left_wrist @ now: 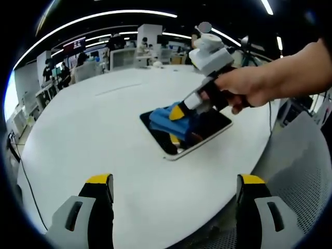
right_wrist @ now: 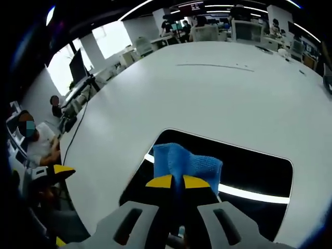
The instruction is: Wipe the mirror surface with the cleaning cloth until all visible marks leave the cleaned area.
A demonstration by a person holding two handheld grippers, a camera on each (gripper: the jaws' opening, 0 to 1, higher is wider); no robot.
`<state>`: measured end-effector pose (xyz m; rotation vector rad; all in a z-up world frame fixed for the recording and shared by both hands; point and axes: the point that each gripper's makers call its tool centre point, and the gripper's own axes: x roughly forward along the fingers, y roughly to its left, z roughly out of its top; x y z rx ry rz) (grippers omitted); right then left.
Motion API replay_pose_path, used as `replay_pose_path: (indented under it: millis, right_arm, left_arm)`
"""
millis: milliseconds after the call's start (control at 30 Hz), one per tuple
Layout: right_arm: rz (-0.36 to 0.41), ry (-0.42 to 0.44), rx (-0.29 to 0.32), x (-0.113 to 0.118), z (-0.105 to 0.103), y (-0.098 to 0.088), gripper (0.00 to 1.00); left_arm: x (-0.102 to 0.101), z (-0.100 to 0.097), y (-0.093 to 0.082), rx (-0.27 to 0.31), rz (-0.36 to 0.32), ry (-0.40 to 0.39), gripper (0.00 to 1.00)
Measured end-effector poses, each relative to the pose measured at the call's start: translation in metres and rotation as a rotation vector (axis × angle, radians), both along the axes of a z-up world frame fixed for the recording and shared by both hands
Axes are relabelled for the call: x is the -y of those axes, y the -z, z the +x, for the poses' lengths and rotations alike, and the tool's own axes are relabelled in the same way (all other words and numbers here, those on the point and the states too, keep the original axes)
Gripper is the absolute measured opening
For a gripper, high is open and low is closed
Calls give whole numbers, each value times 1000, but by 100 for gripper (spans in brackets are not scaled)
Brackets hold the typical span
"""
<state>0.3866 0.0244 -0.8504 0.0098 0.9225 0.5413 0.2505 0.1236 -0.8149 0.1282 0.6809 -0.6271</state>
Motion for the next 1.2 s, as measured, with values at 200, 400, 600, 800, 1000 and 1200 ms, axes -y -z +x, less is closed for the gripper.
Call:
replay_pose_path:
  millis: [200,400,600,800,1000,1200]
  right_arm:
    - [-4,10,-2,9,1,1,1]
    - [-11,20,-1,16,1,1,1]
    - [-15,37,-1,29,2,1,1]
    - [-19,42,2,38,2,1,1]
    - [-16,55,-1,47,1,1,1]
    - [-20,60,-1,58,1,1,1]
  left_arm:
    - [0,0,1,-1,2,3,99]
    - [0,-1,1,-3,5,6,99]
    - [1,-1,1,-3,6,6,99]
    - [1,-1,1,-3,7,8,99]
    - [1,-1,1,-4,9,7,99]
    - [0,0,1,2,8,4,99]
